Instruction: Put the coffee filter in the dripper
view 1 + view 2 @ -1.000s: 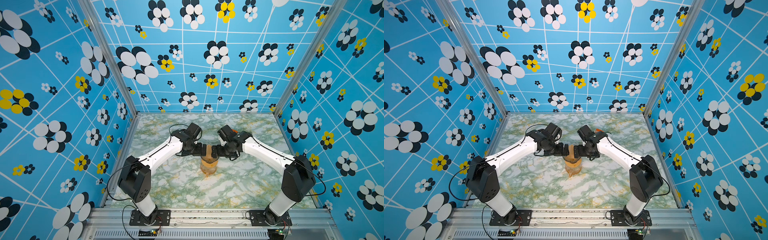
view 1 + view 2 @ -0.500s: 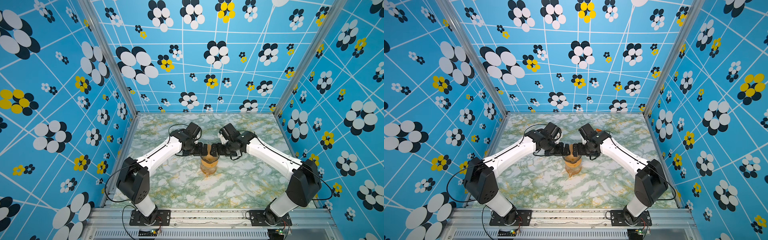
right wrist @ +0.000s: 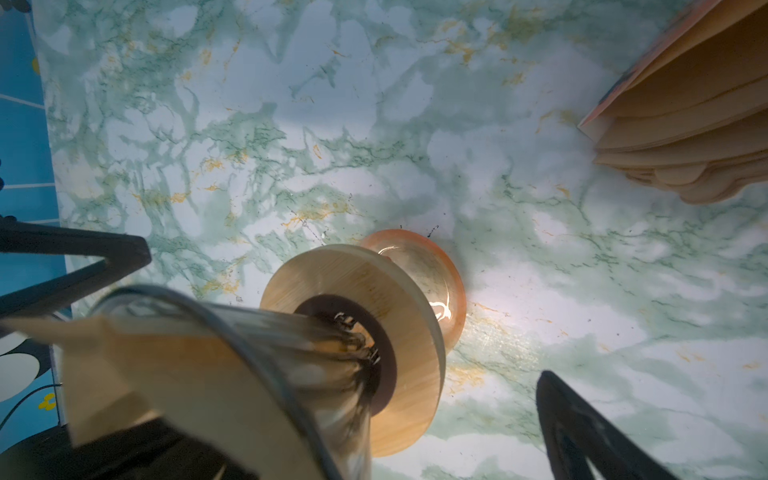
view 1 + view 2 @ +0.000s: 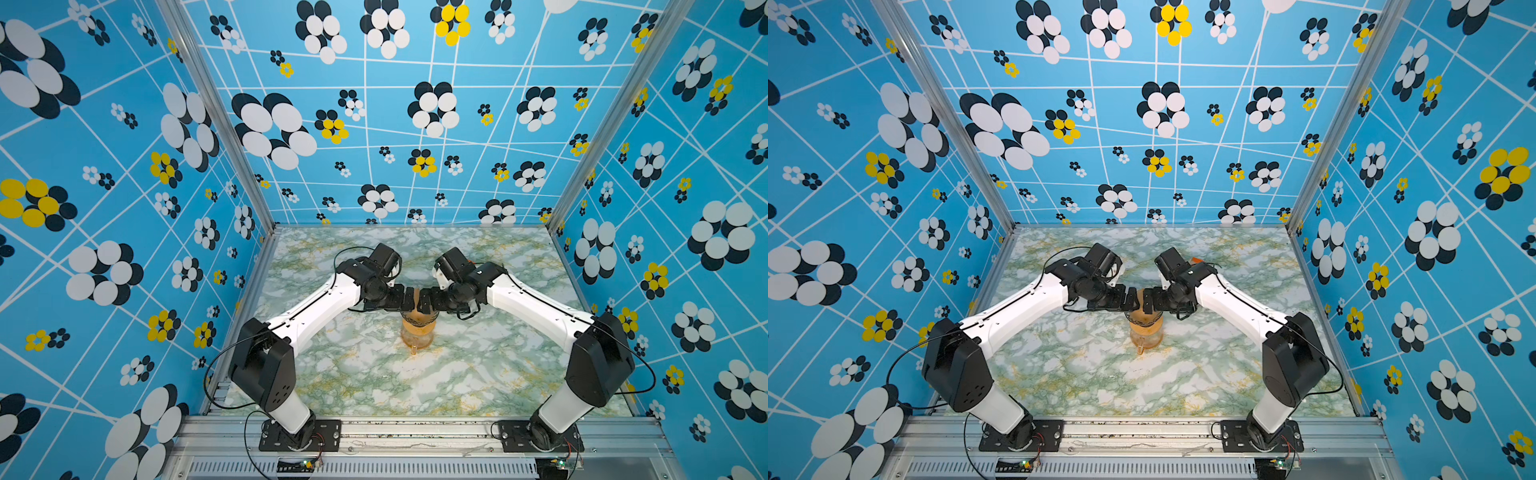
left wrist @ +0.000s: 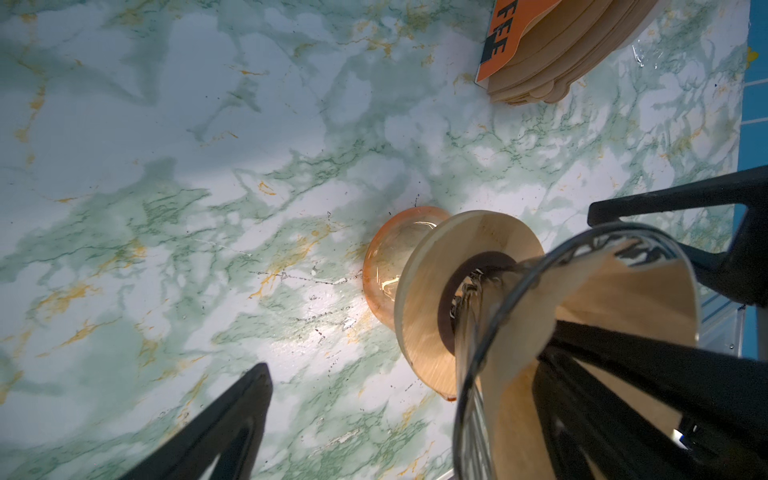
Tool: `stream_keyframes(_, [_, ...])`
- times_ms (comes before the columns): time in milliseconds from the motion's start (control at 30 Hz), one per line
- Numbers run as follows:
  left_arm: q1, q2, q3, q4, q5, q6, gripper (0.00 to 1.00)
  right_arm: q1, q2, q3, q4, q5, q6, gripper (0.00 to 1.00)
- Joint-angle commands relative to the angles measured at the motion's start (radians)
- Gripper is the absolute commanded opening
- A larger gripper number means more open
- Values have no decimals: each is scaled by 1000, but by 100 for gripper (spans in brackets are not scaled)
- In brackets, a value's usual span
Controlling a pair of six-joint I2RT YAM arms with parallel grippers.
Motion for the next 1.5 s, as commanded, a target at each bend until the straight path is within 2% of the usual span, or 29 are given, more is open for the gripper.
stream_keyframes(0, [7,-28,-26,-7,9,28,99,5,19,26,7,10,4,98])
stream_keyframes(667, [7,-40,-67,15,17,24,99,3,39,19,10,43,33,97])
stream_keyframes(1467, [16,-41,-71,13,-1,18,99,3,-23,-71,53,42,36,97])
